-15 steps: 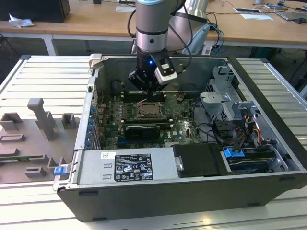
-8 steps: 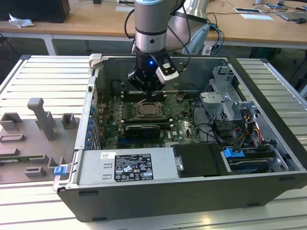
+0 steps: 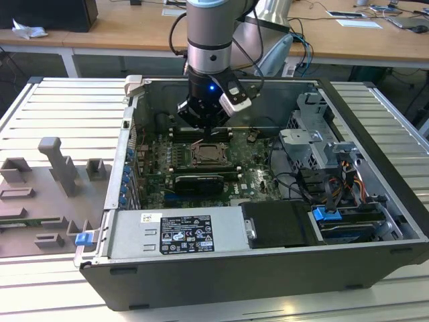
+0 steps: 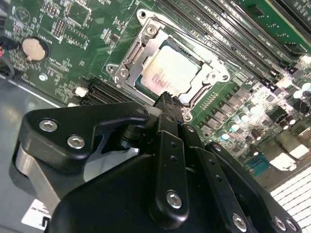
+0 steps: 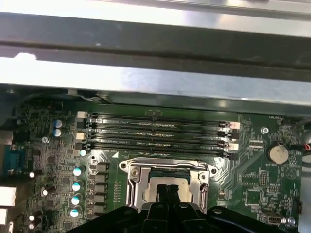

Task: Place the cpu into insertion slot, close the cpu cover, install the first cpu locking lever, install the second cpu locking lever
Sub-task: 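Install the first cpu locking lever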

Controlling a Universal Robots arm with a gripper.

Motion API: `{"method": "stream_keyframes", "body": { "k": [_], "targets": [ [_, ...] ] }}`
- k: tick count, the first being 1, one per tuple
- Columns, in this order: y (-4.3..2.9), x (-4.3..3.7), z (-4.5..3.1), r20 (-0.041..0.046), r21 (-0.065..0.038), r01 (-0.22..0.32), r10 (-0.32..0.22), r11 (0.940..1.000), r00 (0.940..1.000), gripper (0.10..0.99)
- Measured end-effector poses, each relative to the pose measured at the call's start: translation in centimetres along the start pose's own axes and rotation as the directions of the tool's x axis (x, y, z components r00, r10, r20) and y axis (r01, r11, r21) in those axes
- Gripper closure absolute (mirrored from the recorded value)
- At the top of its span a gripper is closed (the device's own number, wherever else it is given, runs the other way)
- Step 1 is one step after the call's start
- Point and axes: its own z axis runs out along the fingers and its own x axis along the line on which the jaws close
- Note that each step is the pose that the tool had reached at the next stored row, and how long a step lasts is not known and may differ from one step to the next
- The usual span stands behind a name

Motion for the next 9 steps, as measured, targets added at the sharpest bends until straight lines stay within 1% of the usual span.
{"method": "stream_keyframes", "body": {
  "k": [4, 6, 8, 9],
  "targets": [
    [0.01, 0.21, -0.01, 0.0000, -0.001, 0.025, -0.025, 0.9997, 0.9997, 0.980],
    [0.04, 0.52, 0.02, 0.0042, -0.003, 0.028, -0.028, 0.9996, 0.9996, 0.980],
    [0.05, 0.59, 0.10, 0.0097, -0.006, 0.028, -0.028, 0.9996, 0.9995, 0.980],
    [0.04, 0.60, 0.16, 0.0119, -0.019, 0.013, -0.012, 0.9998, 0.9999, 0.980]
  ]
}}
